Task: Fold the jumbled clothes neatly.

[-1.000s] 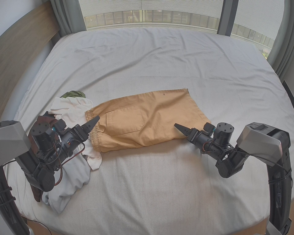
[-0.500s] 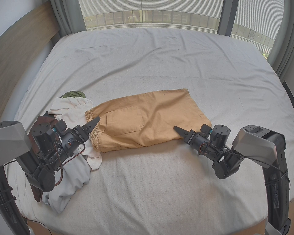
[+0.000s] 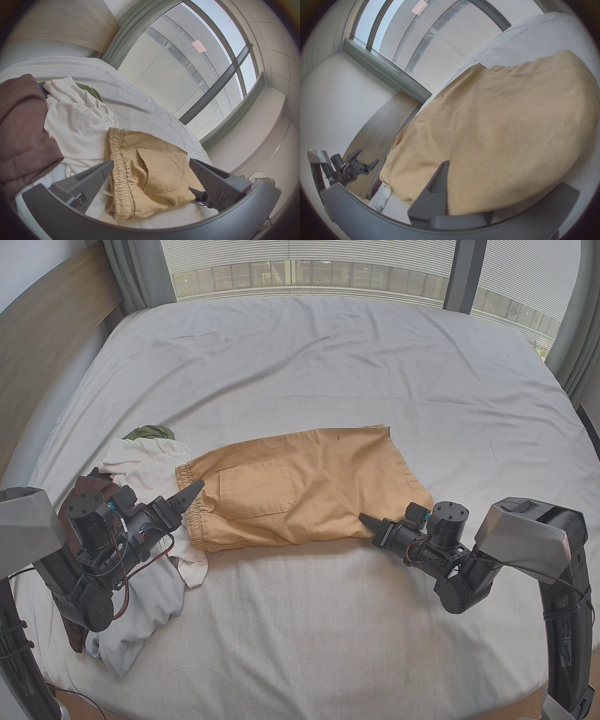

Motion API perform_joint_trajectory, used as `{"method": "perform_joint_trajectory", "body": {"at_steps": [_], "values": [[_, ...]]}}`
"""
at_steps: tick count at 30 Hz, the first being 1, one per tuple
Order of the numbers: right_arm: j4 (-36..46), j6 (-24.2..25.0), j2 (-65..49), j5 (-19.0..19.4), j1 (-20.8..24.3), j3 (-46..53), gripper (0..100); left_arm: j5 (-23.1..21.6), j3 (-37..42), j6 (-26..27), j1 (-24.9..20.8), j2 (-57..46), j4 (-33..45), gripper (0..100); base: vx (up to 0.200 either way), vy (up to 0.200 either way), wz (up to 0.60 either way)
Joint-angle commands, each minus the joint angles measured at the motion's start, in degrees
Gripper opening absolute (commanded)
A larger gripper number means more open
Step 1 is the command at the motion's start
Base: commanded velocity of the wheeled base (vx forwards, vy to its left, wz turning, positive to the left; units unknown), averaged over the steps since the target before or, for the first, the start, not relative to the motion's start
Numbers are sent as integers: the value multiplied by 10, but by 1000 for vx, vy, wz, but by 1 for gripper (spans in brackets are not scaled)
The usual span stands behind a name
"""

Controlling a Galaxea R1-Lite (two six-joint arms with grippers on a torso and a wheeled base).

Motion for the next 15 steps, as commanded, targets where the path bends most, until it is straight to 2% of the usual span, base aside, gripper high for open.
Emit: {"method": "perform_joint_trajectory", "body": {"at_steps": [1, 4, 15], "values": [[-5, -30, -47, -14, 6, 46, 0, 0, -1, 0, 1, 2, 0, 100, 0, 0, 0], [-11, -39, -63, -24, 6, 71, 0, 0, -1, 0, 1, 2, 0, 100, 0, 0, 0], [-22, -65, -127, -26, 1, 172, 0, -1, -3, 0, 3, 2, 0, 100, 0, 0, 0]]}}
